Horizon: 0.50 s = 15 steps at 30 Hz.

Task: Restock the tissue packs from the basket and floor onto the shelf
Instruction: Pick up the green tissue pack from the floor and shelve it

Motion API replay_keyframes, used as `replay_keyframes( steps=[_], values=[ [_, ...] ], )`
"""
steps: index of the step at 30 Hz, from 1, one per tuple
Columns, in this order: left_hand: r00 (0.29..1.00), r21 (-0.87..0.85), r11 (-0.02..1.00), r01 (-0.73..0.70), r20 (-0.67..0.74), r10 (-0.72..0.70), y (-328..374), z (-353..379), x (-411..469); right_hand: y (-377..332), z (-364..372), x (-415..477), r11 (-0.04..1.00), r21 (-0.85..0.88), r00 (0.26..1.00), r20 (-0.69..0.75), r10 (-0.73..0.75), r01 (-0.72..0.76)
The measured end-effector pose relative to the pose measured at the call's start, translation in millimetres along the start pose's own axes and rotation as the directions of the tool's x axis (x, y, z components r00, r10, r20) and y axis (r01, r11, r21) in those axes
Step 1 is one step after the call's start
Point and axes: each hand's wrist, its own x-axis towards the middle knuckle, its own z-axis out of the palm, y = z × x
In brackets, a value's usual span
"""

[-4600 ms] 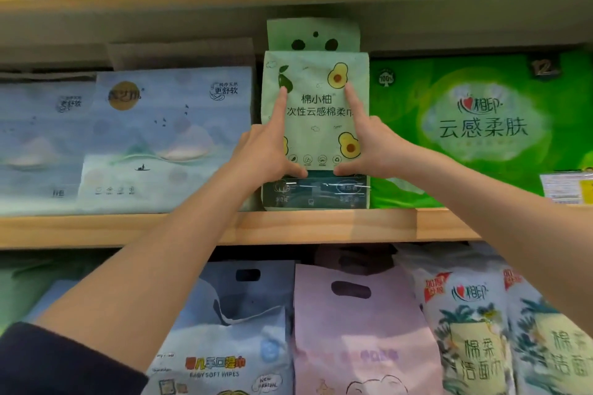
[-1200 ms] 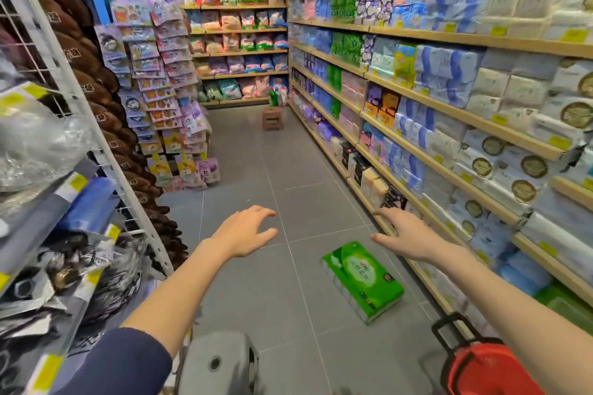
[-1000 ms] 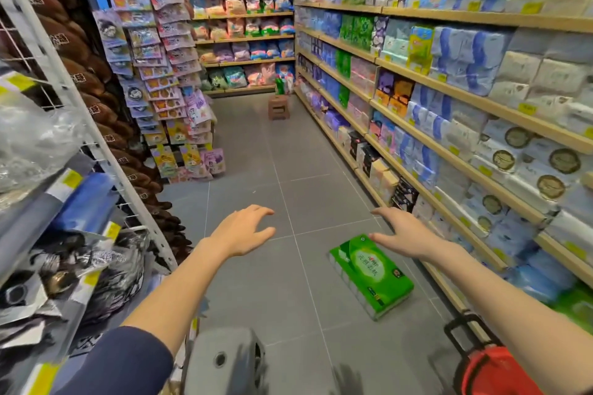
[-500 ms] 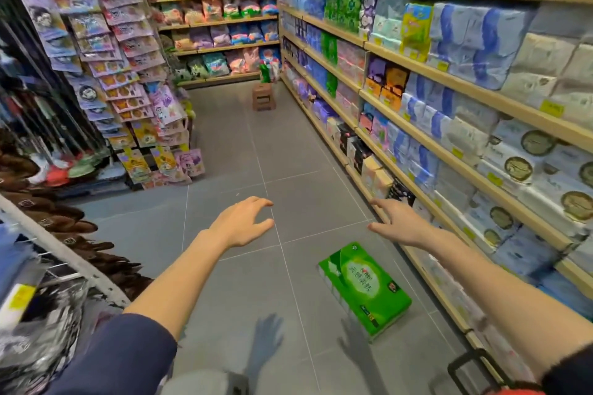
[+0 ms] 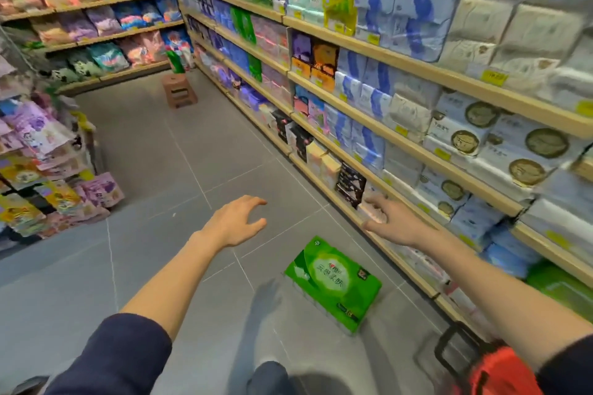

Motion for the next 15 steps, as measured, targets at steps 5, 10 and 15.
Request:
replay_keyframes(
  steps=[5, 10, 15],
  values=[
    [0.987, 0.002, 0.992, -0.127, 0.101, 0.126, -31.7, -8.2, 69.3, -3.4, 21.2, 32.1, 0.981, 0.081, 0.983, -0.024, 0.18, -0.178],
    [0.943, -0.011, 0.97, -0.243, 0.231, 0.239, -57.1, -8.9, 128.9, -12.0, 43.2, 49.8, 0.925, 0.206, 0.94, -0.052, 0.337, -0.321],
    [0.892, -0.051, 0.954, -0.294, 0.345, 0.293, -65.4, 14.2, 174.1, -4.6, 77.6, 52.5, 0.834, 0.305, 0.87, -0.034, 0.491, -0.459]
  ],
)
